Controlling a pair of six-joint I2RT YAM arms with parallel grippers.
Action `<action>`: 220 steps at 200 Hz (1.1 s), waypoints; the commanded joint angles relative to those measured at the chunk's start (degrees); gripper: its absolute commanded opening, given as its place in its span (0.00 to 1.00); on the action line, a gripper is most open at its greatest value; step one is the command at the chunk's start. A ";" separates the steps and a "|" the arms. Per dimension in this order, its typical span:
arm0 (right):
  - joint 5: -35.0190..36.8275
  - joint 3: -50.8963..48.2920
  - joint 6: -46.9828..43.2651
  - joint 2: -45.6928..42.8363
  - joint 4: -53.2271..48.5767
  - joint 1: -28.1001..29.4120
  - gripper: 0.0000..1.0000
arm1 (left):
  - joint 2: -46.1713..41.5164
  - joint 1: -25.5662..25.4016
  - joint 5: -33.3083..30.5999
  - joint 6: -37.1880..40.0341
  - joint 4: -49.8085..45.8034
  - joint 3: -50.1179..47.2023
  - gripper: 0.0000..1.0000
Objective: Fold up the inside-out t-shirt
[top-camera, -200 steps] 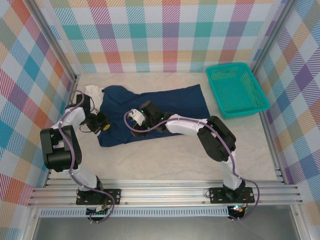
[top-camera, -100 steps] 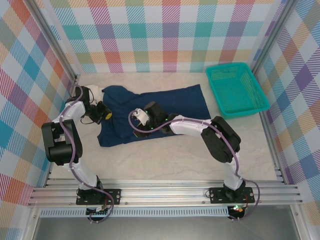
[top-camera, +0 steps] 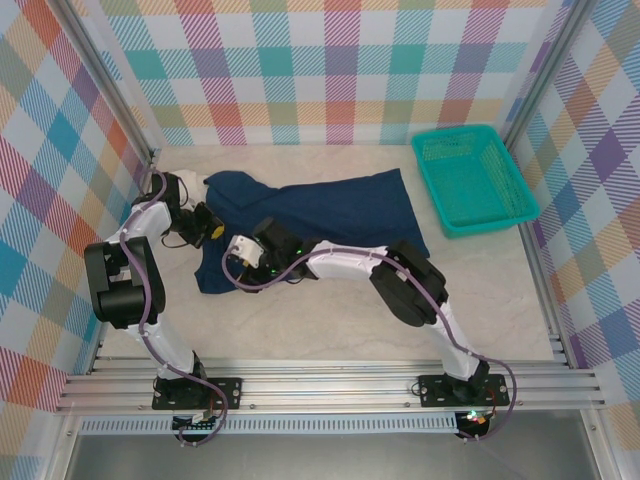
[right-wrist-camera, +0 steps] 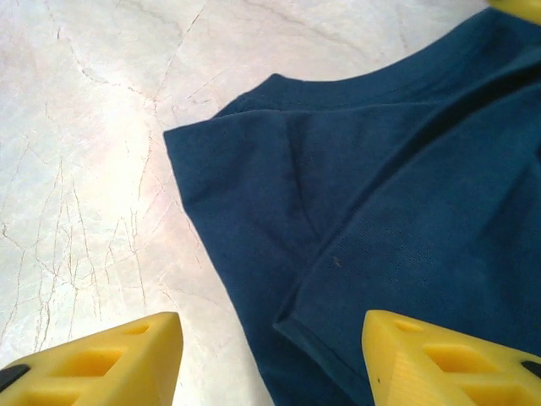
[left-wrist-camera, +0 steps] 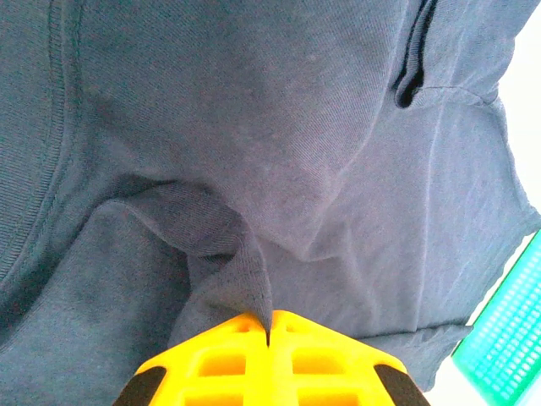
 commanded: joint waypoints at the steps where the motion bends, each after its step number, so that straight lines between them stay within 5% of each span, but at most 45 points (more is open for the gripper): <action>1: 0.75 3.69 -3.13 2.67 -2.47 0.23 0.59 | 0.02 -0.25 0.27 -0.21 -0.21 1.24 0.00; 39: 3.35 7.24 -4.00 5.34 -4.89 0.27 0.51 | -0.03 -0.29 0.18 0.01 -0.27 1.25 0.00; 105: 8.43 5.39 -3.35 3.71 -2.49 -0.25 0.07 | -0.05 -0.26 -0.03 0.22 -0.52 1.55 0.00; 220: 1.02 3.12 9.22 -0.97 1.45 -8.46 0.03 | 0.96 -0.66 -1.29 -1.75 -0.44 3.62 0.00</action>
